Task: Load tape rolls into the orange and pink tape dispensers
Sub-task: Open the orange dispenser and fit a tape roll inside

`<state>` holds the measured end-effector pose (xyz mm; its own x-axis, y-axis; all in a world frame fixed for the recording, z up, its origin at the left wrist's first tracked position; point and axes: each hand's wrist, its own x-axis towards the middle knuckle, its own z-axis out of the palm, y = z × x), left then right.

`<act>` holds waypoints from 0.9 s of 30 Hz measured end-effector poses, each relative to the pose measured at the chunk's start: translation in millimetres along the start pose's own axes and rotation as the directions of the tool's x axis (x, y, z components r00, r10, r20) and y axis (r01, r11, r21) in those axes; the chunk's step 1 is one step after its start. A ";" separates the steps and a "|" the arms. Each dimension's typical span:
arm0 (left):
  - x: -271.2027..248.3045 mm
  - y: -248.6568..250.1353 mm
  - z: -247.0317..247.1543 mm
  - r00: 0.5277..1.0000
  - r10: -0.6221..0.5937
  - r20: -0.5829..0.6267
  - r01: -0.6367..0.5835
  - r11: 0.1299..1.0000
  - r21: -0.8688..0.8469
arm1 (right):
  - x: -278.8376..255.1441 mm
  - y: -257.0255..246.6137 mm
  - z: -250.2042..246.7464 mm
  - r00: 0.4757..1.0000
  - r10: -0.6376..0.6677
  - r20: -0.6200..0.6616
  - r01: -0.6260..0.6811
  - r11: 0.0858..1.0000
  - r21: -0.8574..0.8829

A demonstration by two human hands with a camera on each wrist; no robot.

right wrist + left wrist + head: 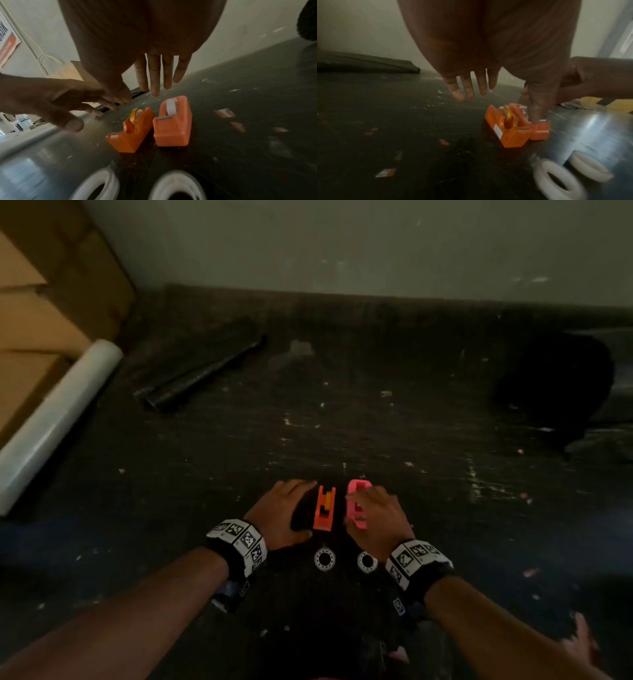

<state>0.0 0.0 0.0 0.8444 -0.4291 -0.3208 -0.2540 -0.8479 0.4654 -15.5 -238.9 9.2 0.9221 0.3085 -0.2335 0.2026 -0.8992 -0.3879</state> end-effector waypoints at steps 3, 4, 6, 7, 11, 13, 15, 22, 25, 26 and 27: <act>24.8 -12.2 11.4 0.997 -0.002 0.076 -0.001 0.999 0.045 | 30.2 4.0 13.2 0.999 0.030 0.039 -0.030 1.000 -0.009; 30.8 -13.2 13.1 0.993 -0.013 0.113 0.006 0.998 0.061 | 39.7 5.0 17.8 0.998 0.023 0.064 -0.022 1.000 -0.020; 43.2 -16.5 19.6 0.988 -0.030 0.153 0.018 0.997 0.080 | 55.4 9.0 30.1 0.991 0.008 0.136 -0.003 0.999 -0.040; 47.1 -18.2 22.8 0.987 -0.028 0.158 0.015 0.996 0.086 | 60.6 10.4 34.3 0.987 0.000 0.162 0.006 0.999 -0.040; 52.9 -19.5 27.5 0.987 -0.035 0.155 0.025 0.998 0.061 | 69.4 11.8 36.3 0.989 -0.033 0.142 0.038 0.999 -0.032; 52.3 -17.1 26.6 0.989 -0.040 0.142 0.039 0.999 0.011 | 70.6 13.0 36.5 0.990 -0.050 0.135 0.053 0.998 -0.015; 49.2 -16.4 22.7 0.992 -0.056 0.112 0.059 0.998 -0.030 | 69.9 14.5 33.1 0.991 -0.064 0.116 0.062 0.998 0.020; 15.0 -39.3 9.1 0.990 -0.136 -0.026 0.137 0.990 0.026 | 50.4 15.7 0.6 0.998 -0.016 0.058 0.008 0.992 0.129; -6.8 -53.8 13.2 0.976 -0.214 -0.039 0.217 0.970 0.106 | 41.1 15.2 -1.5 0.998 -0.015 0.055 0.007 0.990 0.141; -13.3 -58.8 15.9 0.972 -0.232 -0.027 0.233 0.963 0.132 | 39.3 14.8 -0.7 0.998 -0.018 0.053 0.011 0.990 0.140; -18.8 -63.0 18.4 0.971 -0.241 -0.009 0.239 0.957 0.163 | 37.3 13.6 -0.2 0.998 -0.025 0.058 0.016 0.991 0.135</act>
<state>-8.6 55.8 -38.5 0.8850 -0.2096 -0.4157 -0.1185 -0.9649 0.2342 21.7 -239.7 -4.6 0.8960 0.3481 -0.2756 0.1712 -0.8436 -0.5089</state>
